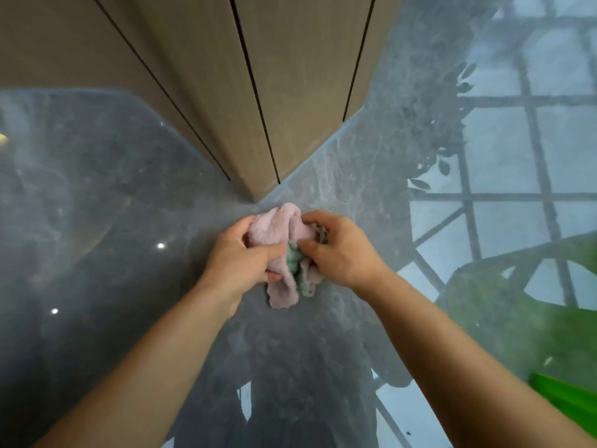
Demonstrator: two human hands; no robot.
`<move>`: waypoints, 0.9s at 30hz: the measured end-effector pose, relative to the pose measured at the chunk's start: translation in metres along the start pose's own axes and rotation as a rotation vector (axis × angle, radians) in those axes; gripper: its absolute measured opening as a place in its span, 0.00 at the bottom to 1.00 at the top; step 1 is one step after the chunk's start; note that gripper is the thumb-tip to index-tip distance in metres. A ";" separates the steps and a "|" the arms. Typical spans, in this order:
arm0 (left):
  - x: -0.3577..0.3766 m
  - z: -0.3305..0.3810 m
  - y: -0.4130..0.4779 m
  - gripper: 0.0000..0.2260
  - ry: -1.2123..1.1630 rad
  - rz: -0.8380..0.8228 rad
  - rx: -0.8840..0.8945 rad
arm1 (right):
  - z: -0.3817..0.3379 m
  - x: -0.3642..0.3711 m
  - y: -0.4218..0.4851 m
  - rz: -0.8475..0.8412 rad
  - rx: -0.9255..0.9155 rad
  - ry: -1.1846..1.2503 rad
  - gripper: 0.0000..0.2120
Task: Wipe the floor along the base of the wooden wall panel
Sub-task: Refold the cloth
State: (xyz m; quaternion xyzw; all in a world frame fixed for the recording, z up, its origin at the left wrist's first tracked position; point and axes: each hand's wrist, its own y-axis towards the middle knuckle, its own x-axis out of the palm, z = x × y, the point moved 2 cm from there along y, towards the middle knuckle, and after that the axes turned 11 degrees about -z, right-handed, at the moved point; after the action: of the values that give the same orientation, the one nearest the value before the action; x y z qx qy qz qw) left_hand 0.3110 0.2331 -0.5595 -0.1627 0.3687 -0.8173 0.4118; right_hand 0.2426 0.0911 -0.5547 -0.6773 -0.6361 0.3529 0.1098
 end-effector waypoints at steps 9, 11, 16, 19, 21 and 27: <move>0.101 0.105 -0.161 0.13 -0.024 -0.399 -0.022 | -0.048 -0.114 -0.221 0.254 0.168 0.233 0.12; 0.114 0.149 -0.226 0.14 0.040 -0.449 -0.013 | -0.088 -0.140 -0.291 0.290 0.195 0.281 0.12; 0.166 0.255 -0.375 0.14 0.194 -0.556 -0.039 | -0.168 -0.200 -0.452 0.481 0.248 0.330 0.12; 0.212 0.284 -0.423 0.14 0.265 -0.636 -0.057 | -0.175 -0.228 -0.520 0.596 0.302 0.391 0.14; 0.249 0.288 -0.435 0.14 0.275 -0.686 -0.055 | -0.161 -0.243 -0.548 0.657 0.312 0.407 0.15; 0.369 0.262 -0.433 0.12 0.240 -0.799 0.043 | -0.077 -0.279 -0.589 0.953 0.366 0.245 0.16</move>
State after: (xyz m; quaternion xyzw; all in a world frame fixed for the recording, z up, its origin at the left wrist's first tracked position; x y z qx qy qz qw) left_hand -0.0039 -0.0141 -0.0772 -0.1882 0.3049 -0.9334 0.0196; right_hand -0.1552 -0.0496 -0.0518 -0.8976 -0.1678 0.3873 0.1270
